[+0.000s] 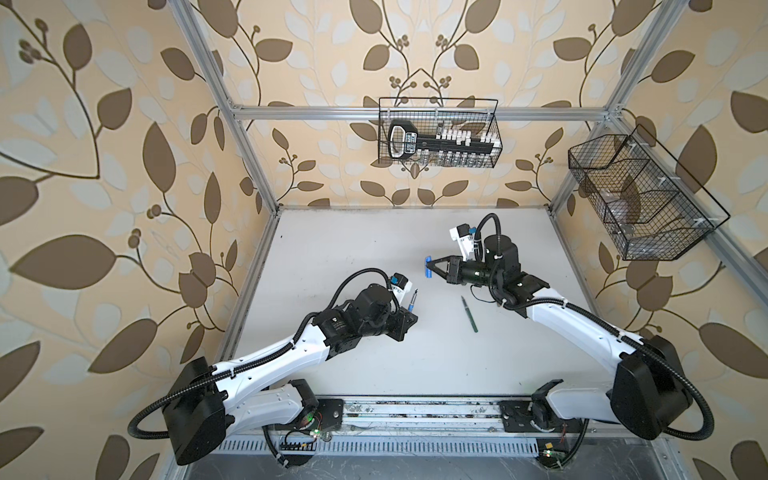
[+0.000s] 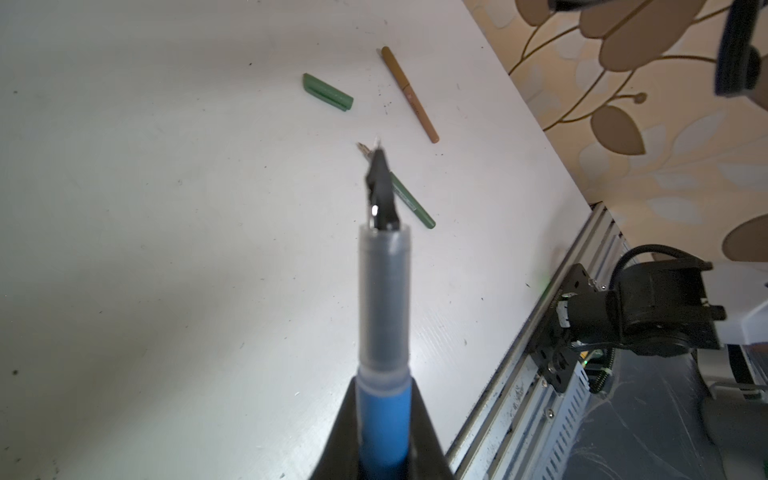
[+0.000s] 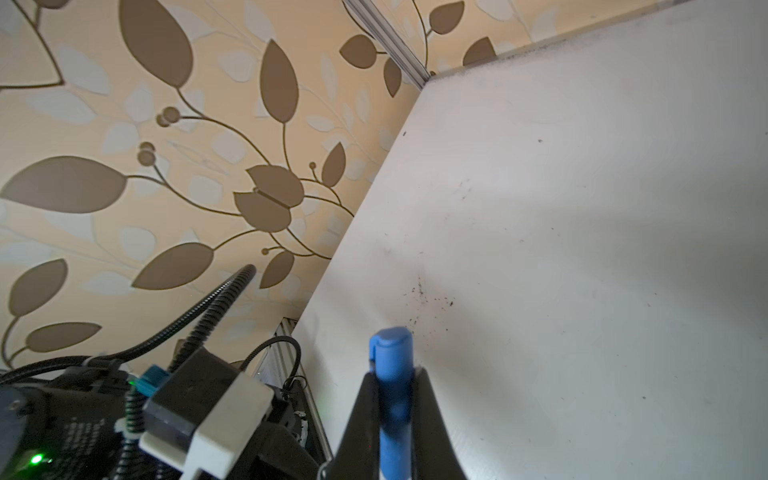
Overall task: Insert the pens into the pen caps
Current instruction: 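Swing the right gripper to hold the blue cap above the pen nib, then lower the blue cap onto the nib held by the left gripper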
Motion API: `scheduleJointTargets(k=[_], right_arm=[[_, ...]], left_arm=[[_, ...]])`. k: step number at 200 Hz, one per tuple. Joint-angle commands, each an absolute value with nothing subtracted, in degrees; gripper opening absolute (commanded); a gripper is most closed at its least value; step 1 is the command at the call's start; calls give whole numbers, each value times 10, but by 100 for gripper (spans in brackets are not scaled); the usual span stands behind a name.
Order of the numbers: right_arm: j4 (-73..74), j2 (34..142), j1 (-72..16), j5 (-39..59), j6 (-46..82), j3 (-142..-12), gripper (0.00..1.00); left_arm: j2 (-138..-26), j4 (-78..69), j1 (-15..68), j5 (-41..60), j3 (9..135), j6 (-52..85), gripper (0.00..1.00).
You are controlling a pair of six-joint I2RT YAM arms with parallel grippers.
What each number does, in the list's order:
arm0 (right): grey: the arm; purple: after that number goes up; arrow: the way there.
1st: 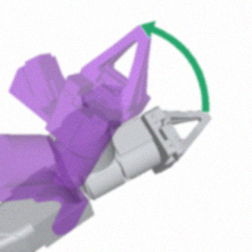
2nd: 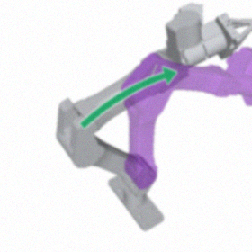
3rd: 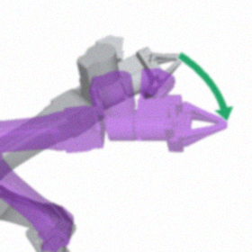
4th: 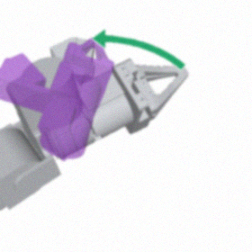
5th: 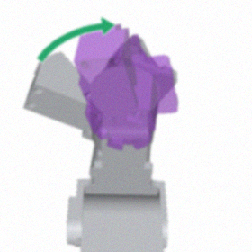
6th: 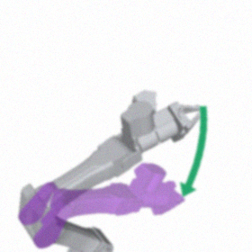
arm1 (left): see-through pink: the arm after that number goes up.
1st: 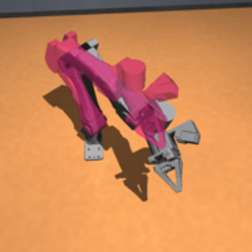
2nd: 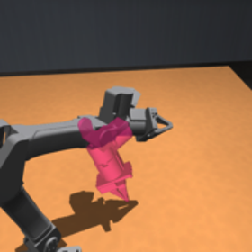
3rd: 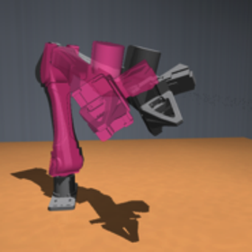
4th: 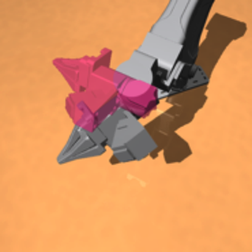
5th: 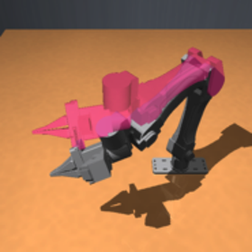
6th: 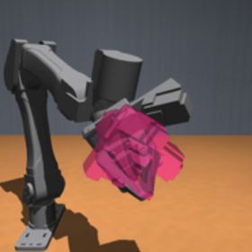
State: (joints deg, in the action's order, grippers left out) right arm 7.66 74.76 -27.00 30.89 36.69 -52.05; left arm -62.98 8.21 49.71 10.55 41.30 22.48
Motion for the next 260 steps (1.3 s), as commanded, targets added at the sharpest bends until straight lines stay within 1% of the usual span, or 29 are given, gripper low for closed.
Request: scheduleJointTargets(k=[1, 34, 74, 163, 260], right_arm=[[119, 706, -274, 301, 389, -506, 10], [163, 662, -274, 294, 421, -476, 11], [194, 642, -277, 303, 448, -452, 12], [250, 650, -297, 317, 482, -427, 12], [261, 654, -314, 304, 483, -417, 12]], left_arm=[[-620, 48, 511, 106, 440, 187, 13], [-619, 36, 514, 99, 445, 151, 11], [-618, 12, 514, 93, 448, 130, 10], [-603, -1, 514, 82, 444, 128, 10], [-594, -13, 514, 87, 438, 134, 10]])
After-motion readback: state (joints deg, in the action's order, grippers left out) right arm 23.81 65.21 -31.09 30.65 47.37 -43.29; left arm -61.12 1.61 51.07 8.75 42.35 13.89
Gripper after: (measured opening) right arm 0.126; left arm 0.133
